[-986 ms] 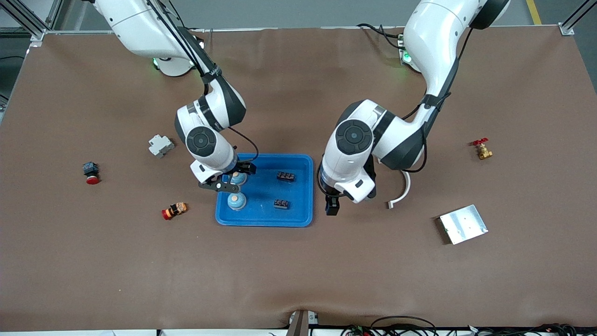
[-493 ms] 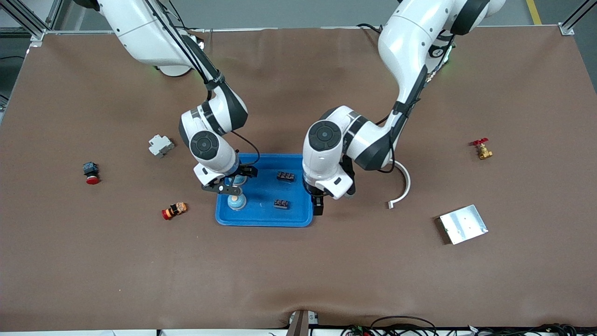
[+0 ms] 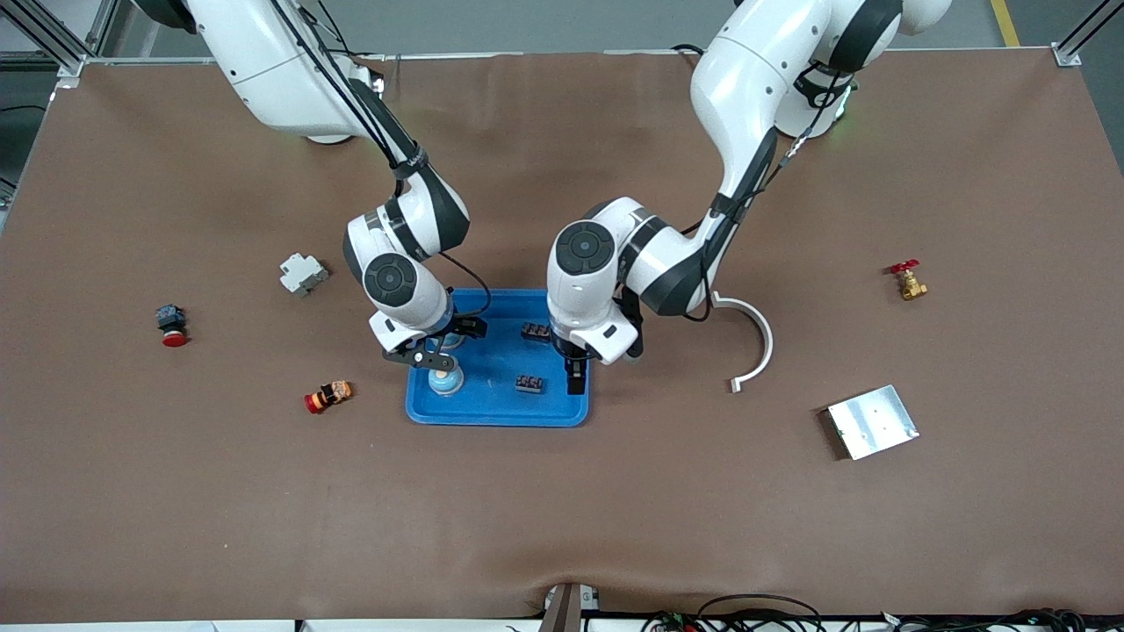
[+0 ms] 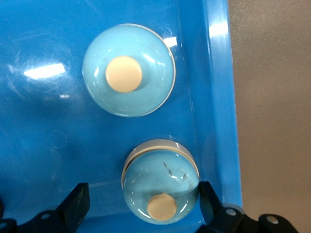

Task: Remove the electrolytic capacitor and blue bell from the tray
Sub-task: 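Grasp a blue bell with the right gripper while the left gripper lowers, then carry the bell beside the red buttons while the left gripper grasps capacitor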

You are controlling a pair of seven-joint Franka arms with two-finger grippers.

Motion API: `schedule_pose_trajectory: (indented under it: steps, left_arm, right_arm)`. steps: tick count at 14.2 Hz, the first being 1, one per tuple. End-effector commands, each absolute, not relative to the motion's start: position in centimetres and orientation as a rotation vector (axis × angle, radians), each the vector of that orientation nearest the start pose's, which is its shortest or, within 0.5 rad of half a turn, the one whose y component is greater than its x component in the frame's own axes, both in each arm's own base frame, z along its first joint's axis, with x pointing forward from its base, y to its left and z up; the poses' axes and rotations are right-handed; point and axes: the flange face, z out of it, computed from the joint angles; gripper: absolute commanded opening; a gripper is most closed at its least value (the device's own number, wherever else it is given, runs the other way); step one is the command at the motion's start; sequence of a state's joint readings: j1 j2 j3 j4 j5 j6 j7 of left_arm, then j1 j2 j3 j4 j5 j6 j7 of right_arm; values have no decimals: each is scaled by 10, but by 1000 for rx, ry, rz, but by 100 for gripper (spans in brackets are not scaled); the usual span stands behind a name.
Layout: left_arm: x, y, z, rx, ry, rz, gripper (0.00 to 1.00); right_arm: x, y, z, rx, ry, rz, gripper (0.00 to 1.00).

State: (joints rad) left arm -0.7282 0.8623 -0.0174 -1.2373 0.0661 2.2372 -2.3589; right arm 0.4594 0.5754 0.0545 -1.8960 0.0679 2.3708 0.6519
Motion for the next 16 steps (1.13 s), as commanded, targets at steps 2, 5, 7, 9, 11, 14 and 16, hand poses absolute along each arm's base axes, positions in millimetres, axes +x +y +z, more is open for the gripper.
schedule_pose_trajectory:
  steps: [2, 5, 7, 9, 11, 14, 16]
  left_arm:
    - [558, -538, 253, 2086, 2124, 29, 100]
    - [550, -548, 243, 2086, 2105, 13, 100]
    - [538, -557, 227, 2118, 2094, 10, 100]
    - [530, -564, 213, 2132, 2080, 9, 100]
    - [525, -568, 206, 2142, 2072, 8, 100]
    - [515, -573, 191, 2172, 2072, 4, 100]
    - [512, -573, 181, 2185, 2076, 6, 100]
  right_arm:
    - [539, 309, 186, -3111, 329, 193, 100]
    - [539, 308, 186, -3115, 331, 205, 92]
    - [539, 308, 187, -3116, 326, 210, 72]
    - [540, 307, 194, -3116, 333, 217, 48]
    - [547, 307, 206, -3114, 348, 226, 33]
    - [554, 302, 230, -3107, 340, 210, 18]
    - [560, 293, 246, -3101, 337, 199, 13]
